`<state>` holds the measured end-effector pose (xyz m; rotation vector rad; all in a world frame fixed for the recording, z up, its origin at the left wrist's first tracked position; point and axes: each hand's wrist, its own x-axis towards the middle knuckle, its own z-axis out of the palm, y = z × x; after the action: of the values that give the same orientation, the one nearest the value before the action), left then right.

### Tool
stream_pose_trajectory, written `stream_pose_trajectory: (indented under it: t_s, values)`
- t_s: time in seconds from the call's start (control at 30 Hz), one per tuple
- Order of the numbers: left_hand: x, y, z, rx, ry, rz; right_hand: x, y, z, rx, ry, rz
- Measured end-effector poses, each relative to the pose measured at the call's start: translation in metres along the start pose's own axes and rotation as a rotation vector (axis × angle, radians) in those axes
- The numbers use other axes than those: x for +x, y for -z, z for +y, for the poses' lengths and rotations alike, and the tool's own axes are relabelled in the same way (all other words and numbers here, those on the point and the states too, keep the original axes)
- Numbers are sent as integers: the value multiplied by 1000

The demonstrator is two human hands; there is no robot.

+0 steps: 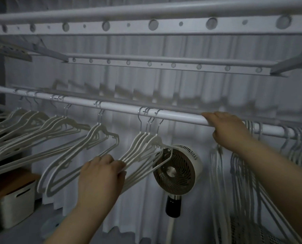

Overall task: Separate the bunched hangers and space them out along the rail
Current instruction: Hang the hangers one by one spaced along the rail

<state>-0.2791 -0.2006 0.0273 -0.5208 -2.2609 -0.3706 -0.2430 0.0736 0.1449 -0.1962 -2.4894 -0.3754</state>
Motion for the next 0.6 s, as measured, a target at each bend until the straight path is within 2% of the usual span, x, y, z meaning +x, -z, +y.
stream_pose_trajectory:
  t_s: [0.2, 0.33, 0.4, 0.47, 0.6]
  values:
    - [7, 3, 14, -5, 18, -125, -6, 1, 7, 53, 21, 18]
    - [20, -3, 30, -285, 133, -323, -8, 2, 10, 62, 50, 17]
    - [25, -4, 41, -302, 143, -245, -8, 4, 11, 63, 58, -3]
    - [30, -8, 54, -215, 98, -173, -8, 6, 10, 69, 73, -17]
    - [40, -18, 77, -72, -3, -227, -10, 6, 11, 108, 115, -10]
